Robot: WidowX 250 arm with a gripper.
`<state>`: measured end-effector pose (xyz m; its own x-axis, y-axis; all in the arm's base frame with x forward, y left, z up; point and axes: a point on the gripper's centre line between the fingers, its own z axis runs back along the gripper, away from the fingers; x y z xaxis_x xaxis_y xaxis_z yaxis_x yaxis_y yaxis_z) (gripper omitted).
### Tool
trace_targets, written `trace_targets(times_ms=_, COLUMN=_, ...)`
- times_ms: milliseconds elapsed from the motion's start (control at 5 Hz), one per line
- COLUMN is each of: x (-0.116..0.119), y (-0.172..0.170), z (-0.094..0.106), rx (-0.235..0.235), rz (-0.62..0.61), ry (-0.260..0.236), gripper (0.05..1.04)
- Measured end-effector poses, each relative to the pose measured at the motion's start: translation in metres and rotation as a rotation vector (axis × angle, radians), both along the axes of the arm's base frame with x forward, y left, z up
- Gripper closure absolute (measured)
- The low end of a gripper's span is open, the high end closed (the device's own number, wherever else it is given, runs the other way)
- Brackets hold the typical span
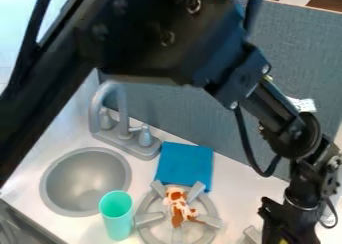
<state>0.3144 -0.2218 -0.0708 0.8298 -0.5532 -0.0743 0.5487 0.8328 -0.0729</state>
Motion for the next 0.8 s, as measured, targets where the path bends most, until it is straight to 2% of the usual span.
trace_targets(times_ms=200, x=-0.003, y=-0.001, z=0.001, rx=0.051, rz=0.029, ry=0.002, gripper=0.543)
trace_targets(times_ms=400, x=-0.013, y=0.008, z=0.002, rx=0.089, rz=0.076, ry=0.011, gripper=0.468)
trace_targets(times_ms=600, x=-0.033, y=0.020, z=-0.007, rx=0.103, rz=0.063, ry=0.055, gripper=0.164)
trace_targets(times_ms=800, x=-0.032, y=0.017, z=0.019, rx=0.029, rz=0.046, ry=-0.013, gripper=0.072)
